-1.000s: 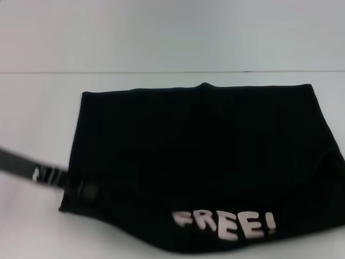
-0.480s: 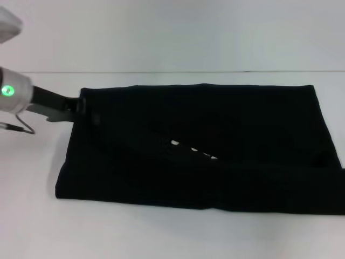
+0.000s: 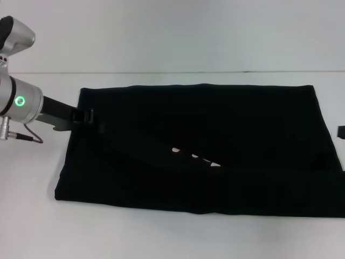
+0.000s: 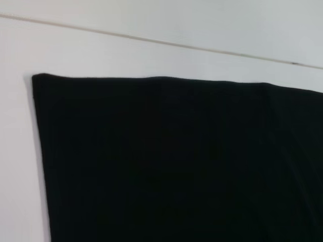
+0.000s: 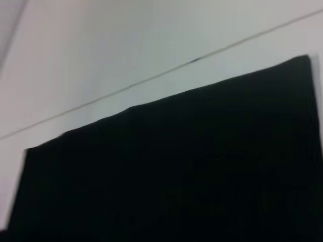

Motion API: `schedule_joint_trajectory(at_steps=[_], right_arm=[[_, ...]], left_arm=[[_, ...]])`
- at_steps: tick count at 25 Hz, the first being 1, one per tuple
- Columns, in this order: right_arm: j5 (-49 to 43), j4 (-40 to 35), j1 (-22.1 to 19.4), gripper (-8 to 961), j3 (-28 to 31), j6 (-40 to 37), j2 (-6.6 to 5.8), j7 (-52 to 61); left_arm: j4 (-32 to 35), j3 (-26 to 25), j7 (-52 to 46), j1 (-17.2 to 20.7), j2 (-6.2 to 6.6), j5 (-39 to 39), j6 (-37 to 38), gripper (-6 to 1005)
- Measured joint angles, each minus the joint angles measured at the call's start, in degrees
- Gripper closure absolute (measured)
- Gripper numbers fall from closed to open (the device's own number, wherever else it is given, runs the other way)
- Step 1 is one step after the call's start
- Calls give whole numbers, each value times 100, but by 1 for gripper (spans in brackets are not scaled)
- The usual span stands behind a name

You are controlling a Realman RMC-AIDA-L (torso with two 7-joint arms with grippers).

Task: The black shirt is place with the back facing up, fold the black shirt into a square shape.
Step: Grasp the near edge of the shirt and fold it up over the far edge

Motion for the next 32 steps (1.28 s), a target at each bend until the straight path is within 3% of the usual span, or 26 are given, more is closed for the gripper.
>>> schedule_joint_trajectory(at_steps=[5, 10, 16, 23, 32], right_arm=[[271, -50, -276, 815, 147, -1037, -338, 346], [-47, -79, -404, 569, 89, -1281, -412, 641], [-319, -22, -431, 423, 36, -1093, -356, 673], [-370, 13, -359, 427, -186, -532, -152, 524], [-355, 300, -242, 461, -328, -456, -118, 514]], left_arm=[[0, -17, 27, 29, -7, -27, 18, 981], [6, -22, 36, 30, -12, -30, 17, 981], [6, -8, 40, -6, -20, -47, 12, 981], [3, -3, 36, -13, -42, -49, 10, 982], [2, -11, 24, 24, -61, -50, 16, 983]])
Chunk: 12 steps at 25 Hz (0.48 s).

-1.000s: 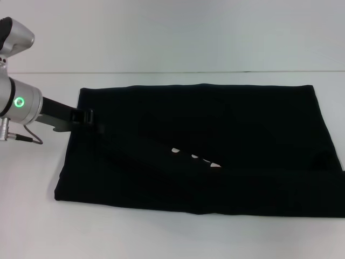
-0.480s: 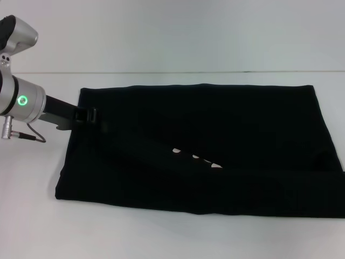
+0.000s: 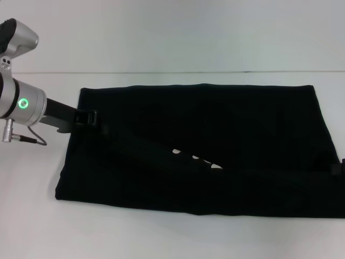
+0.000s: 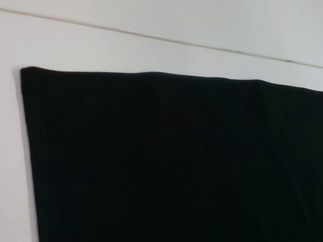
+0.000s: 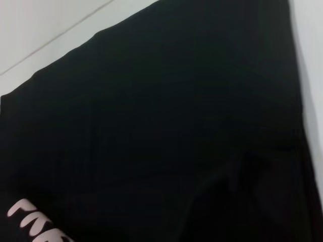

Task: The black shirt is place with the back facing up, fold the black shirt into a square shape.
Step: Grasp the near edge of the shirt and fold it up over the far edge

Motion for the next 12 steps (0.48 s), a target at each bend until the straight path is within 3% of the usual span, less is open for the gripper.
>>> schedule_joint_trajectory(at_steps=[8, 12], right_arm=[[11, 5, -10, 513, 31, -140, -8, 20], [11, 5, -12, 596, 21, -146, -6, 17]], left_arm=[[1, 0, 5, 8, -11, 0, -1, 982], [1, 0, 6, 7, -15, 0, -5, 981]])
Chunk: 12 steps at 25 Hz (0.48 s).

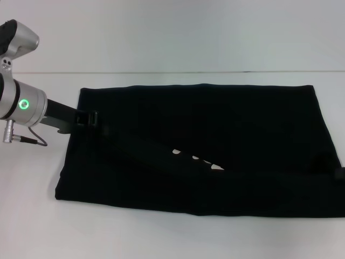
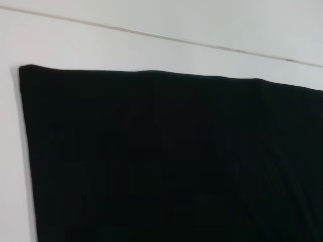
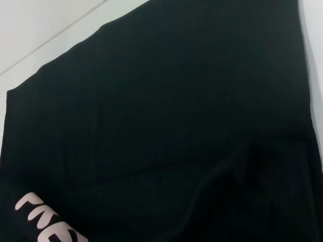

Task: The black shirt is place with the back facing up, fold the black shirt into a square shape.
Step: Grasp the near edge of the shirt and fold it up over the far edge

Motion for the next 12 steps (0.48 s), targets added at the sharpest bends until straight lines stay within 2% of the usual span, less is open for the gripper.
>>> schedule_joint_trajectory(at_steps=[12], right_arm=[[35, -74, -38, 854, 49, -36, -15, -13]], left_arm=[[81, -9, -2, 10, 6, -4, 23, 982]])
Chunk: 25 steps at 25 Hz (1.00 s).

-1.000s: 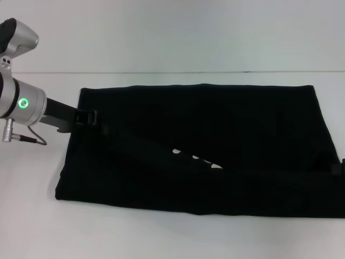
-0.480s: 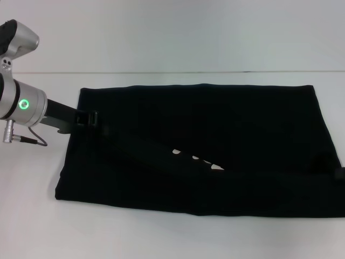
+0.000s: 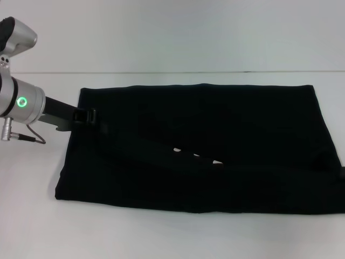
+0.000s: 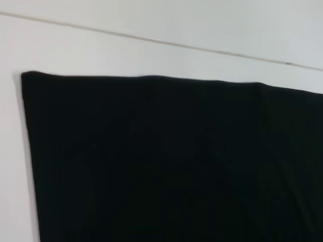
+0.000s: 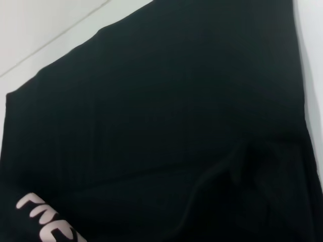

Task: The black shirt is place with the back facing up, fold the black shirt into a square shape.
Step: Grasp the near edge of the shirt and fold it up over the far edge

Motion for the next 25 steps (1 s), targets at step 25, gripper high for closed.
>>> schedule_joint_trajectory(at_steps=[25], right_arm=[[1263, 458, 758, 877, -921, 4195, 499, -466]], left_arm=[[76, 651, -196, -61, -239, -532, -2325, 981]])
